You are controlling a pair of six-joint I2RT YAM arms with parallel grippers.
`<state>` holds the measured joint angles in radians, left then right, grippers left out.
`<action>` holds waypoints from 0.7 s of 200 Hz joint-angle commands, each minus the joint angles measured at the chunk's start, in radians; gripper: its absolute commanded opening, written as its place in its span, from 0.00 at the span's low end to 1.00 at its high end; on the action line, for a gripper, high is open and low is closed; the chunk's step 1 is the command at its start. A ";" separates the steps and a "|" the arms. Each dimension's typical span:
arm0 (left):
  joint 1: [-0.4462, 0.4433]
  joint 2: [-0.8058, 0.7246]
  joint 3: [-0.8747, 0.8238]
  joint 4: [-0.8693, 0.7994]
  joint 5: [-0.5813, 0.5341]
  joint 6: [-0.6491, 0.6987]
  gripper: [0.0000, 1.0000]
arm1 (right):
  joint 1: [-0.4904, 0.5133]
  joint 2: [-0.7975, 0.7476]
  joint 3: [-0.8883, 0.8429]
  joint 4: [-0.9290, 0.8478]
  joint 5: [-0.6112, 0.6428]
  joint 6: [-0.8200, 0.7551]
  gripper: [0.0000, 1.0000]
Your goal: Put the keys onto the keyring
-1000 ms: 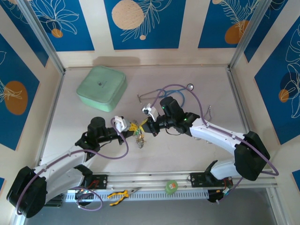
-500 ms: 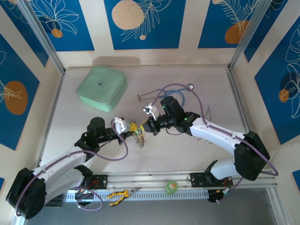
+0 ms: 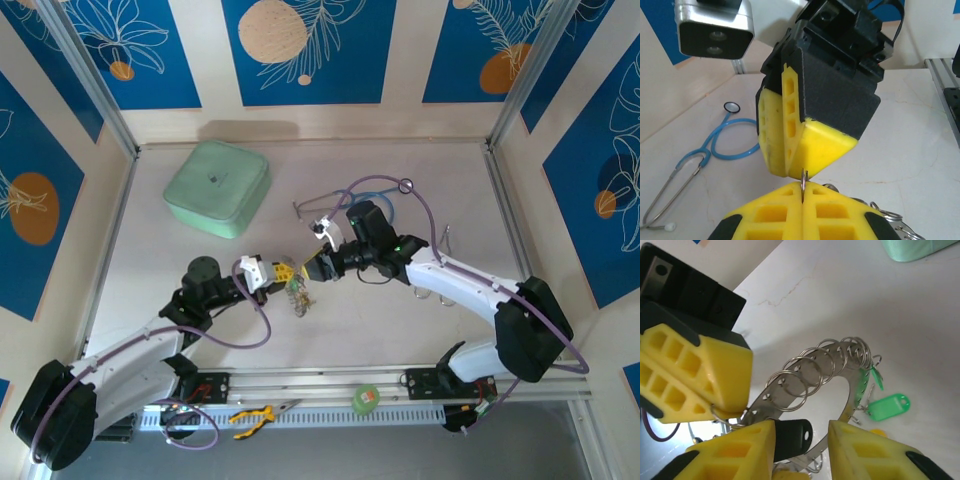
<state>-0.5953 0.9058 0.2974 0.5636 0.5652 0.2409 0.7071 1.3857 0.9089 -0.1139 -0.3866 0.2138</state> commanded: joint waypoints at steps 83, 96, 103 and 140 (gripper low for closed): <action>-0.011 0.098 -0.066 0.466 0.021 -0.288 0.00 | -0.028 -0.208 -0.121 0.188 -0.131 -0.624 0.40; -0.012 0.116 -0.067 0.487 0.037 -0.305 0.00 | -0.031 -0.185 -0.079 0.122 -0.165 -0.650 0.40; -0.011 0.123 -0.067 0.495 0.043 -0.310 0.00 | -0.030 -0.173 -0.064 0.106 -0.177 -0.652 0.39; -0.011 0.134 -0.064 0.507 0.064 -0.318 0.00 | -0.010 -0.122 -0.048 0.114 -0.184 -0.641 0.36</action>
<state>-0.5980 1.0431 0.2325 0.9630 0.5854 -0.0402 0.6796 1.2350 0.8272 0.0101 -0.5323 -0.3767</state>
